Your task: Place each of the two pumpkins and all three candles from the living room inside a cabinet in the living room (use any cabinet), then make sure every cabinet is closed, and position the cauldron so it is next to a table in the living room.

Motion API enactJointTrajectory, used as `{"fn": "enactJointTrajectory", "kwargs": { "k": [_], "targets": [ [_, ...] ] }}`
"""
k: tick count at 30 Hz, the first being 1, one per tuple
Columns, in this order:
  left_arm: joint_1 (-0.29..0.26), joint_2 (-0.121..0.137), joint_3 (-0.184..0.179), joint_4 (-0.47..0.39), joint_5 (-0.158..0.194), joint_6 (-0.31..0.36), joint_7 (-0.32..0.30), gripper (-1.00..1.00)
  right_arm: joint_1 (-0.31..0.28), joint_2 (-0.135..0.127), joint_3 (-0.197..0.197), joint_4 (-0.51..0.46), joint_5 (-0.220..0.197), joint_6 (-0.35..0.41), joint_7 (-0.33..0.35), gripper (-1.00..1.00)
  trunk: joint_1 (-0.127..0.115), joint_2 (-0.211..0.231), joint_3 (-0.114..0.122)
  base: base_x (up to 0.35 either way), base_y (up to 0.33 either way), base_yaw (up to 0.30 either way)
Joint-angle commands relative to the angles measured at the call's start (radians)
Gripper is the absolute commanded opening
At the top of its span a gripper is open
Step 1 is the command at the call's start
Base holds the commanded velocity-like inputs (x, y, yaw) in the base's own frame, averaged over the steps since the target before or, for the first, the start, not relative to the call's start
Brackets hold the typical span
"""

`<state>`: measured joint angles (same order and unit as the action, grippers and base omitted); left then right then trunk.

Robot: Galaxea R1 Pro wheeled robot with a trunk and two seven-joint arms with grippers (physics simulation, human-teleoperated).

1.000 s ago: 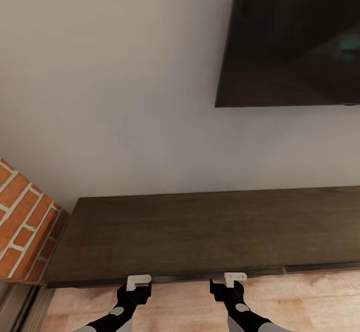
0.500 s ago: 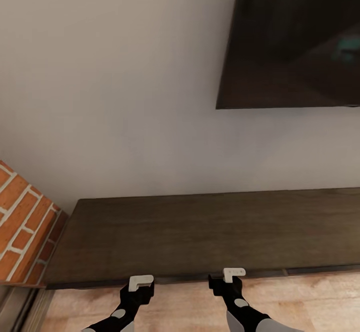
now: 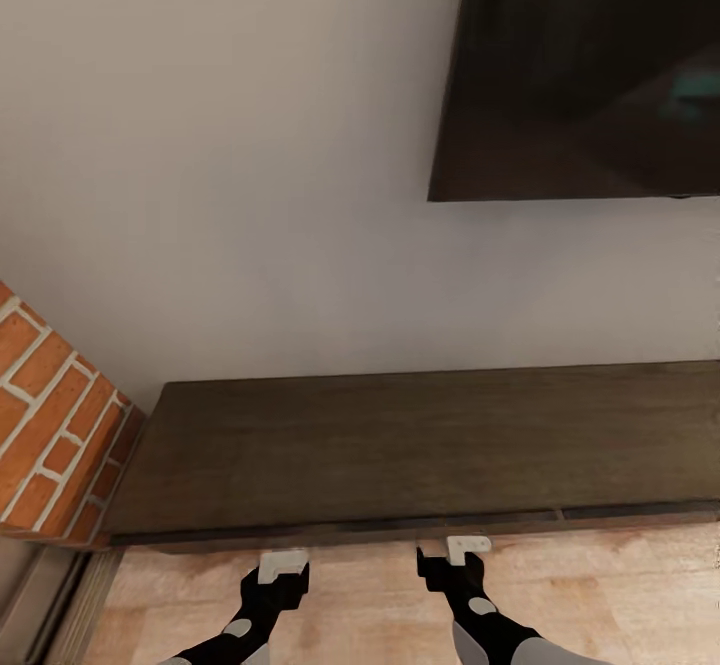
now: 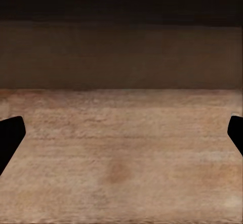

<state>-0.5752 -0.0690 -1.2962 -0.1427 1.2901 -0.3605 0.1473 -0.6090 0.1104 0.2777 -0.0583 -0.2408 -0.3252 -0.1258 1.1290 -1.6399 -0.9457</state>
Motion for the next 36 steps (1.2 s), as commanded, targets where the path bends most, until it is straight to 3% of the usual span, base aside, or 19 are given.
{"fn": "enactJointTrajectory", "kwargs": {
  "k": [1,26,33,34,36],
  "targets": [
    [0.000,0.000,0.000,0.000,0.000,0.000,0.000,1.00,0.000,0.000,0.000,0.000,0.000,0.000,0.000,1.00,0.000,0.000,0.000,-0.250,0.000,0.000],
    [0.012,0.003,0.000,0.008,-0.001,0.003,0.000,1.00,0.010,-0.009,-0.002,0.013,-0.003,0.001,-0.002,1.00,0.000,0.000,0.000,-0.053,0.000,0.000],
    [0.089,0.018,-0.001,0.020,-0.003,0.007,0.000,1.00,0.060,-0.011,-0.002,0.062,-0.006,0.005,-0.001,1.00,0.000,0.000,0.000,-0.321,0.000,0.000],
    [0.126,0.031,-0.001,0.021,-0.003,0.007,0.000,1.00,0.101,-0.010,-0.001,0.074,-0.005,0.008,0.000,1.00,0.000,0.000,0.000,-0.330,0.000,0.000],
    [0.141,0.043,-0.002,0.021,-0.003,0.008,0.000,1.00,0.130,-0.010,0.000,0.077,-0.005,0.008,0.000,1.00,0.000,0.000,0.000,-0.330,0.000,0.000]
  ]
}}
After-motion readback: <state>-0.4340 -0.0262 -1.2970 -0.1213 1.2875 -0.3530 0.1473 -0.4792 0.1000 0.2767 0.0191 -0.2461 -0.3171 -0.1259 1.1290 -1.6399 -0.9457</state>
